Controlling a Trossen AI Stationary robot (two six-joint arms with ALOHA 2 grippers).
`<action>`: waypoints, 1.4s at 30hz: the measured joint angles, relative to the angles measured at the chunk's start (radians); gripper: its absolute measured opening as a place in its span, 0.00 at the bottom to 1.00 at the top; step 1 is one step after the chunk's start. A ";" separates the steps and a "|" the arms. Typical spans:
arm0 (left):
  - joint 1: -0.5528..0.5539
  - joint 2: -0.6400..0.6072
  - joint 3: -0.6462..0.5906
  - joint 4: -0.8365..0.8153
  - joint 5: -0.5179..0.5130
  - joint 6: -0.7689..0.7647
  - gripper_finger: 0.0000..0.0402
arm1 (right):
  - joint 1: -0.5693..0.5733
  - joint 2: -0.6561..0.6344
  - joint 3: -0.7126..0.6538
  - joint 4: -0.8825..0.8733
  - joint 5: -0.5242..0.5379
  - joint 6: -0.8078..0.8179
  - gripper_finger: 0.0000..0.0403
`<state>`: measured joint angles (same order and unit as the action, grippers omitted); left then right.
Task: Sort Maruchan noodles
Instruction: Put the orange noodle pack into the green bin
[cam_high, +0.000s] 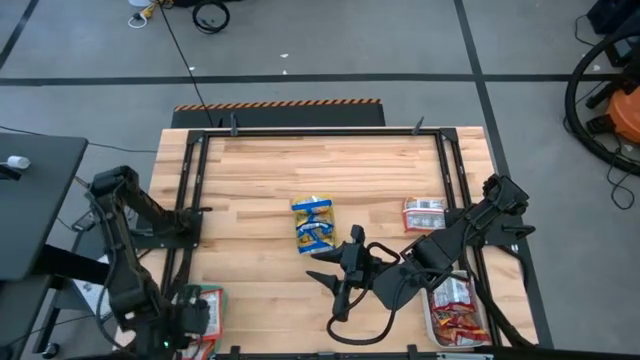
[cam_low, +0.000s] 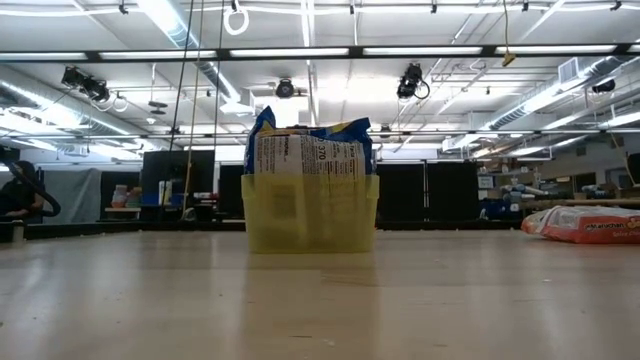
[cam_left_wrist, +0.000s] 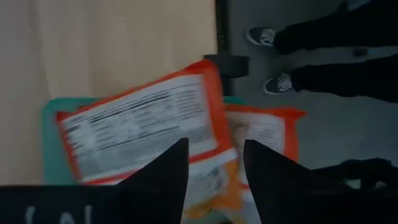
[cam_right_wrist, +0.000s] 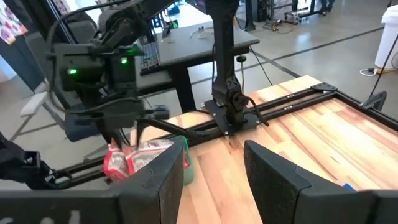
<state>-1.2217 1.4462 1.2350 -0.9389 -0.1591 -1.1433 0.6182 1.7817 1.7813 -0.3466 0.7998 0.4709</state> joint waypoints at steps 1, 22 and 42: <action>0.011 0.016 0.001 0.021 0.002 0.004 0.39 | 0.000 0.000 0.000 -0.007 0.000 0.000 0.43; 0.213 0.240 0.003 0.371 0.353 -0.201 0.38 | -0.007 -0.001 0.000 -0.399 -0.272 0.024 0.43; 0.241 0.190 0.003 -0.028 0.367 -0.503 0.38 | 0.004 -0.001 0.000 -0.437 -0.330 0.000 0.43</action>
<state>-0.9807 1.6361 1.2377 -0.9668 0.2080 -1.6461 0.6220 1.7809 1.7813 -0.7837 0.4694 0.4706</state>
